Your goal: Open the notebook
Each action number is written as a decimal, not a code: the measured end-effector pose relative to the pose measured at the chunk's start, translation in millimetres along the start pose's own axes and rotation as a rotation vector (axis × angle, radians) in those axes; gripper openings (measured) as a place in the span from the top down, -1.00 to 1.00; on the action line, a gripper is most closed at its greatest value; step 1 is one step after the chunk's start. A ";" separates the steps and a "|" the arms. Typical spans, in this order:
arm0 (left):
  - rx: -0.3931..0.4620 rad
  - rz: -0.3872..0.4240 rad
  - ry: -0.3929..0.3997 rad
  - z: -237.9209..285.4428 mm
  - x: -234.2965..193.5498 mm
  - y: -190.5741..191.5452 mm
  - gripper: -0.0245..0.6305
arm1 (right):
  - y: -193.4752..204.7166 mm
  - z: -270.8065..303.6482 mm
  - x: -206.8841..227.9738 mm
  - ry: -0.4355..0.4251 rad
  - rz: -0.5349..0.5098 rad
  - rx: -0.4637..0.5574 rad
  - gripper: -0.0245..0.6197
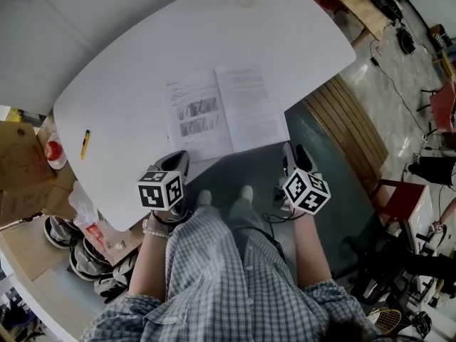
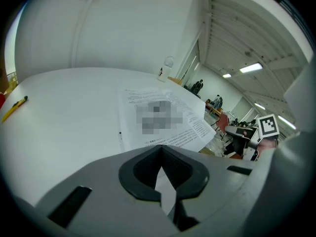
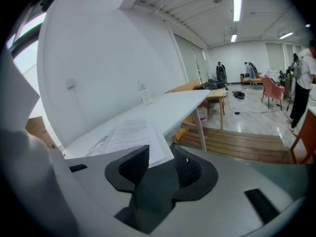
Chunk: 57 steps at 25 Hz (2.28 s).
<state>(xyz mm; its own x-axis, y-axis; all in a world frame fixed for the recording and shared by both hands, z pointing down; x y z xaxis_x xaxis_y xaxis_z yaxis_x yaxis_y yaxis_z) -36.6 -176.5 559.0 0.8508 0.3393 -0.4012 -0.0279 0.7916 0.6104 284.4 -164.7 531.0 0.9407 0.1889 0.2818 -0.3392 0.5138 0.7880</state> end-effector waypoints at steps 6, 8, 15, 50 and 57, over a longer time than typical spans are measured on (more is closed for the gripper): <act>0.065 0.129 0.022 -22.1 17.8 -26.8 0.90 | -33.7 -21.7 -48.0 -0.076 -0.165 0.089 0.82; 0.087 0.192 0.031 -29.4 26.3 -37.2 0.91 | -43.0 -27.0 -66.4 -0.109 -0.230 0.112 0.83; 0.190 0.250 0.100 -68.1 56.3 -67.8 0.91 | -68.7 -56.3 -107.0 -0.209 -0.290 0.177 0.85; 0.369 0.475 0.270 -135.3 147.0 -118.7 0.90 | -105.3 -113.2 -146.1 -0.350 -0.385 0.287 0.86; 0.367 0.481 0.277 -134.3 145.7 -119.3 0.91 | -102.7 -110.0 -148.6 -0.349 -0.389 0.277 0.86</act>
<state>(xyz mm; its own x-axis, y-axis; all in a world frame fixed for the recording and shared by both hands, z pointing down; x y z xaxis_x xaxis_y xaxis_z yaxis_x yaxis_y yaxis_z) 20.2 -153.3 336.1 0.6204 0.7685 -0.1567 -0.1488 0.3115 0.9385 179.0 -153.5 348.1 0.9573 -0.2804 0.0700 0.0003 0.2433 0.9700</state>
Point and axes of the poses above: the fingertips, and each gripper's own axes: z forward along the fingers, x to its right, y out of its underside, the point moved 1 cm from there along -z, backward along the fingers, and after that the axes turned 1 degree about z, right-handed, at the moved point
